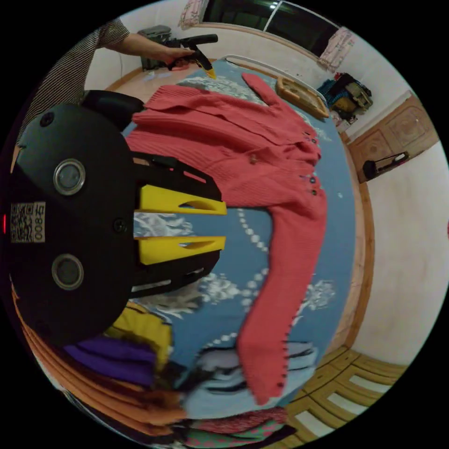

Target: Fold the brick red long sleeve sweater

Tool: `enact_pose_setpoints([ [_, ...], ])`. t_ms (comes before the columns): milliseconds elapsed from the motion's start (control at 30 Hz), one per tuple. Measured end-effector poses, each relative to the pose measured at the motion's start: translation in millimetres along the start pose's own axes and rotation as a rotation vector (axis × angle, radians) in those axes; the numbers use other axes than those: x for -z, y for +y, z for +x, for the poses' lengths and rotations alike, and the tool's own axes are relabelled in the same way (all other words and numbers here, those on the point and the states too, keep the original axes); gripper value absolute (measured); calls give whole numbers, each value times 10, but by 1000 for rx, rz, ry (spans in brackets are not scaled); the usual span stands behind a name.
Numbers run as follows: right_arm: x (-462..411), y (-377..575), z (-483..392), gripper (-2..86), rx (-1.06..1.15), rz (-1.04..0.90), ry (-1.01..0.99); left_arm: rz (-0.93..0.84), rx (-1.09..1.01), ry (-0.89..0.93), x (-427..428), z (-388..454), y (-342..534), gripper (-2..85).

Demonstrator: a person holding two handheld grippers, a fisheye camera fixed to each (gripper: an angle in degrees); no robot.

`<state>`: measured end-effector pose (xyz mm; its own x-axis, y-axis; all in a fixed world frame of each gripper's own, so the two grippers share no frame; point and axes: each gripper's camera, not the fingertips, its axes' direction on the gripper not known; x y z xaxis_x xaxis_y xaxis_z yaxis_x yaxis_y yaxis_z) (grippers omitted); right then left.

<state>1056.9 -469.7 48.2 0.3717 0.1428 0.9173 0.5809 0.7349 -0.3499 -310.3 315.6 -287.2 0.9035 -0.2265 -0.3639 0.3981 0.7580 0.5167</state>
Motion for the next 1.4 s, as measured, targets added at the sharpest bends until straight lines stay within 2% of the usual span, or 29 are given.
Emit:
enact_pose_setpoints([
  [267,-189,-1851,-54,92,141,7,114,-11,-147,-109,-770,211,-1840,115],
  [500,-641,-2557,72,98,155,-95,176,-67,-147,-255,-1468,160,-2902,94],
  [567,-851,-2641,89,81,154,-143,208,-149,-125,-330,-1715,110,-3000,63],
  [633,-846,-2646,45,57,183,-97,242,-126,-163,-392,-1796,151,-3017,40],
  [733,-811,-2716,-6,35,252,-138,308,-116,-198,-437,-1790,190,-3073,26],
  [800,-680,-2768,18,30,258,-128,346,-29,-167,-447,-1564,142,-3125,22],
  [967,-130,-2934,424,33,81,12,291,115,-83,-445,-1184,-38,-3219,26],
  [1033,-193,-2984,528,41,39,-7,259,60,-68,-414,-1315,-133,-3245,32],
  [1100,-393,-3016,599,50,7,-88,228,12,-35,-465,-1522,-213,-3191,44],
  [1233,-487,-2958,677,75,-46,-26,180,65,-53,-377,-1518,-233,-3082,73],
  [1400,-243,-2867,544,83,20,147,111,173,-206,-143,-1378,-153,-2775,101],
])
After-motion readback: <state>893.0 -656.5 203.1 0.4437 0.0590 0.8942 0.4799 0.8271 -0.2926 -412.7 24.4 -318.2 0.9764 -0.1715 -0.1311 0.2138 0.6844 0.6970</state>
